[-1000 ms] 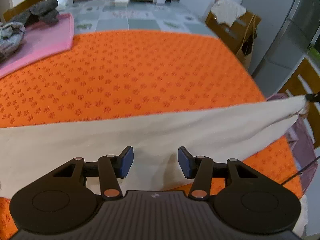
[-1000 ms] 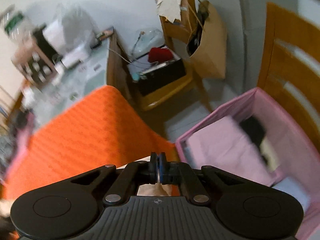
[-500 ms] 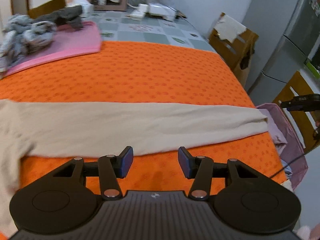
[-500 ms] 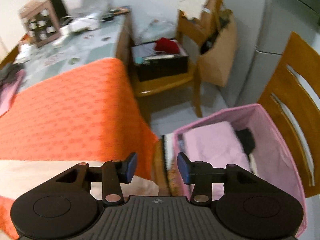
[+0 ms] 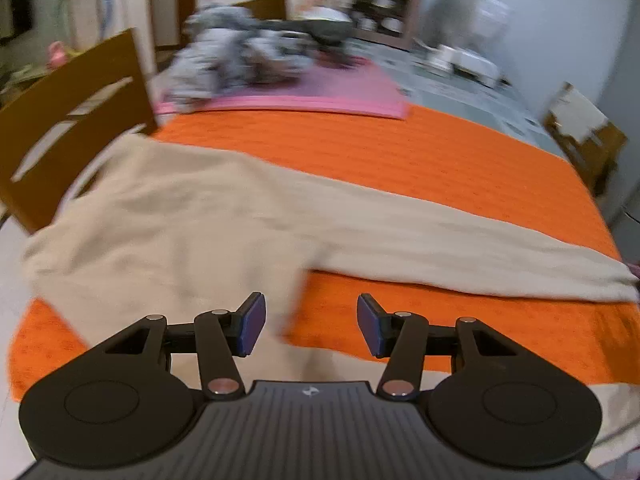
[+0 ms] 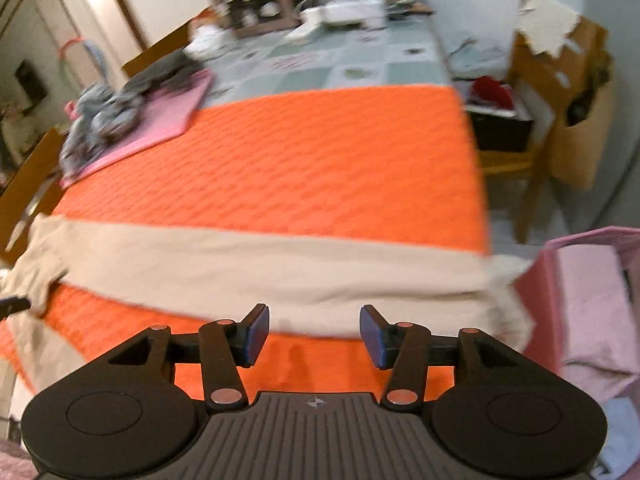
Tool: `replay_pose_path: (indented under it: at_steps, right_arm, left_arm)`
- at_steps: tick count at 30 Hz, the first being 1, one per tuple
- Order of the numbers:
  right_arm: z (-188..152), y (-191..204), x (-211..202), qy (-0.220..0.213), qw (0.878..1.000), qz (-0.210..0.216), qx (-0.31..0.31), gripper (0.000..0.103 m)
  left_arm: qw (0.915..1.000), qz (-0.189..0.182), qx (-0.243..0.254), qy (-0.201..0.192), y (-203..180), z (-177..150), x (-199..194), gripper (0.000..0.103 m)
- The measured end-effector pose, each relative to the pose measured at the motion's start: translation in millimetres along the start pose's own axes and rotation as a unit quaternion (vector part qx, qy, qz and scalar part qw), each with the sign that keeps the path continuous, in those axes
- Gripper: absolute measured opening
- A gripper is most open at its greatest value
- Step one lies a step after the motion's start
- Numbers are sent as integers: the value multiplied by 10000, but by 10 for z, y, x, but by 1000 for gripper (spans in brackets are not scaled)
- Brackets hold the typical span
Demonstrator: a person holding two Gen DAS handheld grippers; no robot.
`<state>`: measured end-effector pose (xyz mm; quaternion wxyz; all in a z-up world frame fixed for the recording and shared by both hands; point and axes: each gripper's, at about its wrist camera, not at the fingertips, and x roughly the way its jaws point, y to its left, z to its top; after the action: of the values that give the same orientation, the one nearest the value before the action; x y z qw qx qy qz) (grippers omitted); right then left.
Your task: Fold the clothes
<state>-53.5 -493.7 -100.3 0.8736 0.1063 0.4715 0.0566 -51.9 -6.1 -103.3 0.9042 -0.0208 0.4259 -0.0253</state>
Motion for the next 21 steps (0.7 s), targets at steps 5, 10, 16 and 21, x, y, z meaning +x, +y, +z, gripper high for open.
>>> replay_pose_path:
  at_steps: [5,10,16,21]
  right_arm:
    - [-55,466,120,124,9999,87,-16,53]
    - [-84,941,142,153,9998,110,-81,54]
    - [-203,1635,216,201,9986,236,-432,54]
    - [-373,2222,289,264,9940,482,-944,54]
  left_arm:
    - [9994,250,-215,50,680,10,39,57]
    - [9991,331,-224,134,1274,27,67,57]
    - [9995,236,-51,207,1929,88,16,57]
    - [9982,31,538,274,2303,232,7,58]
